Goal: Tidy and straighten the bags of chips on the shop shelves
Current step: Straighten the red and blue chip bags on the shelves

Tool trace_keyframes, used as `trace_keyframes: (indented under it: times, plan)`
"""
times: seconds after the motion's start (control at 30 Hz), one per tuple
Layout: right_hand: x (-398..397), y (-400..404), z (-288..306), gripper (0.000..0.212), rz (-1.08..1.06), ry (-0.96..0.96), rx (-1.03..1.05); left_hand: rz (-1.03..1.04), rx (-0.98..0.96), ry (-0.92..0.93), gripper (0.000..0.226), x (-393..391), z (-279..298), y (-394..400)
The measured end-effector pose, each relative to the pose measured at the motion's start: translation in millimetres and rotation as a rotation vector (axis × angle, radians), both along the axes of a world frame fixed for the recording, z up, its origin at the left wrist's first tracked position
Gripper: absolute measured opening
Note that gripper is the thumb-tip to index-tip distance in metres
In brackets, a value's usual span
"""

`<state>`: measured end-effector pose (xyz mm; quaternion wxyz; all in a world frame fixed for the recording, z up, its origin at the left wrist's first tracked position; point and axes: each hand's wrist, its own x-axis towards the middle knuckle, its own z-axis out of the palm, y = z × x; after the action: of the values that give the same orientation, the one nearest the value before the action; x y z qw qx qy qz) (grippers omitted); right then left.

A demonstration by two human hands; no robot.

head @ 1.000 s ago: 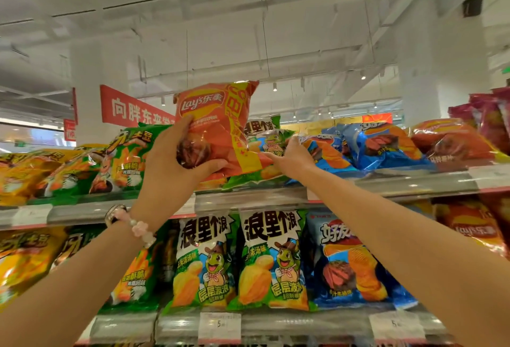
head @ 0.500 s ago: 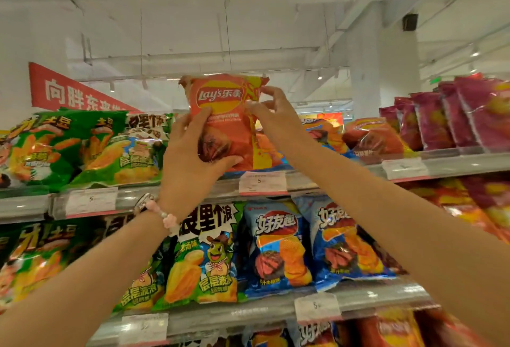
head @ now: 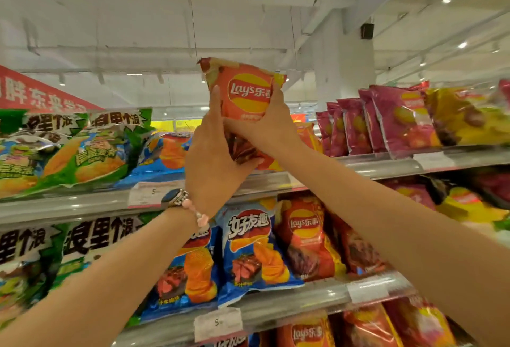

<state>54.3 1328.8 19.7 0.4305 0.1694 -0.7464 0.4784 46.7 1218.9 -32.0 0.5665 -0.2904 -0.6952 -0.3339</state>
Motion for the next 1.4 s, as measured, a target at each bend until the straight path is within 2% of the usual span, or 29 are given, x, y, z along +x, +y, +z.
trace_keyframes:
  times: [0.4, 0.47, 0.57, 0.7, 0.93, 1.1, 1.2, 1.4]
  plan:
    - [-12, 150, -3, 0.106, -0.147, 0.138, -0.053, 0.067, -0.158, 0.000, 0.113, -4, 2, 128]
    - [-18, 178, -2, 0.104, -0.161, 0.126, -0.090, 0.068, -0.168, -0.055, 0.113, -11, 2, 139]
    - [-30, 217, -2, 0.101, -0.178, 0.101, -0.126, 0.139, -0.203, -0.239, 0.118, -25, 0, 152]
    - [-44, 250, -6, 0.105, -0.297, 0.076, -0.063, 0.262, -0.425, -0.360, 0.114, -48, -3, 161]
    - [-58, 272, -4, 0.097, -0.328, 0.034, 0.068, 0.331, -0.553, -0.448, 0.114, -73, -9, 164]
    - [-64, 266, -6, 0.095, -0.367, 0.044, 0.089, 0.406, -0.626, -0.479, 0.116, -76, -9, 164]
    - [-68, 261, -4, 0.094, -0.375, 0.055, 0.079, 0.408, -0.653, -0.486, 0.116, -76, -8, 165]
    - [-81, 253, -20, 0.092, -0.426, -0.025, 0.190, 0.378, -0.662, -0.505, 0.115, -72, -4, 166]
